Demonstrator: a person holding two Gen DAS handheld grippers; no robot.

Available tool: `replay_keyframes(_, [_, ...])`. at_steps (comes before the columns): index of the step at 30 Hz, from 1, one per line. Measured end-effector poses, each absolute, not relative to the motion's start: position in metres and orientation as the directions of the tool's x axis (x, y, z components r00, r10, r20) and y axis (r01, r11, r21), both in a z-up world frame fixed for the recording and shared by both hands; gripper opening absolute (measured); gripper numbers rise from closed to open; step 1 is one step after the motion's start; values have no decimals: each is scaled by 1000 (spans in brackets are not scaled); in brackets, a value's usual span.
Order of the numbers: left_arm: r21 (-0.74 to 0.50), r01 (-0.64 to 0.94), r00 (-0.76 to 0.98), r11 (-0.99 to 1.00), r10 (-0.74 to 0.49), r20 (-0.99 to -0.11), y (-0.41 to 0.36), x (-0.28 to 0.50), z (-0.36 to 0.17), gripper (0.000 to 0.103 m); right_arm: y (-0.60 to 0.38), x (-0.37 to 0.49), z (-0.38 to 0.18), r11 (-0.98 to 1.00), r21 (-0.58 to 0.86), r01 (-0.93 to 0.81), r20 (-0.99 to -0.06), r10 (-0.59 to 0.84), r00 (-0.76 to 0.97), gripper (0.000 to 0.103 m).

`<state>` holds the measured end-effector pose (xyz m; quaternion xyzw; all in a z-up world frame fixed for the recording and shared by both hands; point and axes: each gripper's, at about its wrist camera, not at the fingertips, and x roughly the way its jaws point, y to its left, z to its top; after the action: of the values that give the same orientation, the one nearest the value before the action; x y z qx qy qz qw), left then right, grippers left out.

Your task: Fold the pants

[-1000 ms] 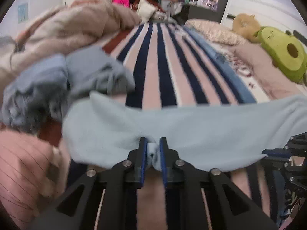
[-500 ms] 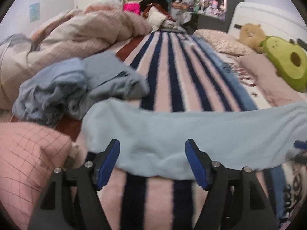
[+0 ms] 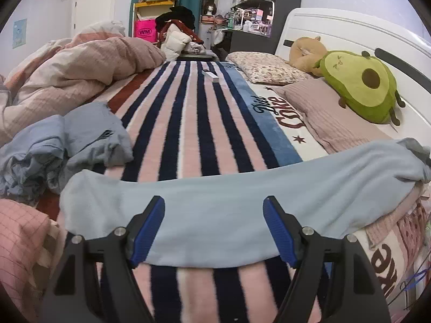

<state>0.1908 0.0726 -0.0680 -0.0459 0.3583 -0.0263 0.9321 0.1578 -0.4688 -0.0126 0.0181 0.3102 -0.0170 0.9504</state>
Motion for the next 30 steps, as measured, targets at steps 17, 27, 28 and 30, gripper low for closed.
replay_keyframes(17, [-86,21,734,996,-74,-675,55,211,-76,72,-491,260,-4,985,-165,60,-637,-152,756,5])
replay_keyframes(27, [-116,26,747,993,-96,-658,68,199,-74,72,-518,187,-2,986,114,124,-625,-25,780,58])
replay_keyframes(28, [-117,27,749,993,-98,-655,68,196,-74,72,-520,177,-4,983,138,123,-626,-10,780,58])
replay_keyframes(30, [-121,27,752,992,-100,-652,70,191,-72,72,-522,163,-13,974,196,116,-642,38,766,61])
